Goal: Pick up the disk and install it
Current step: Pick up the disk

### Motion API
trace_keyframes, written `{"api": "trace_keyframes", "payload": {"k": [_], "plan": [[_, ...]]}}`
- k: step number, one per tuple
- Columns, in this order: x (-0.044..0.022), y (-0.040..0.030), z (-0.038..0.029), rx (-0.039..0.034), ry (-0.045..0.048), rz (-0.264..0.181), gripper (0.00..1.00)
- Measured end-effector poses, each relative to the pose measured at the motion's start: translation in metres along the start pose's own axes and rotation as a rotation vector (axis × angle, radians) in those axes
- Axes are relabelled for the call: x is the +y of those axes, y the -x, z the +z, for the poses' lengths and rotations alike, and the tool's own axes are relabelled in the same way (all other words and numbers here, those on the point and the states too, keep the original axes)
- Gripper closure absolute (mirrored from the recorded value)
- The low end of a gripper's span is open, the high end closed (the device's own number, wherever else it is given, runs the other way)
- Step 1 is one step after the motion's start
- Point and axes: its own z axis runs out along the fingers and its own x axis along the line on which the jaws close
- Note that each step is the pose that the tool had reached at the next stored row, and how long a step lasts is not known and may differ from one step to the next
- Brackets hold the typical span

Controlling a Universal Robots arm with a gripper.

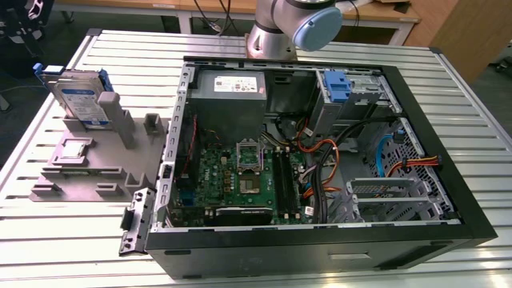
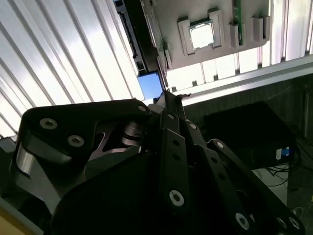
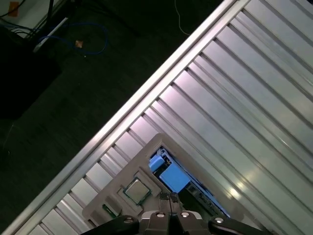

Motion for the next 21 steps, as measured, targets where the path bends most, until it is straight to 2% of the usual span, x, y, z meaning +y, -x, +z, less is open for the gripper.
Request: {"api": "trace_keyframes", "payload": {"k": [13,17,21], "plan": [[0.0,0.0,0.0,0.0087,-0.0029,-0.194,0.9],[0.0,0.0,0.0,0.0103,-0.0035,-0.231,0.9],[0.0,0.0,0.0,0.0105,-0.0036,-0.236,0.9]]}}
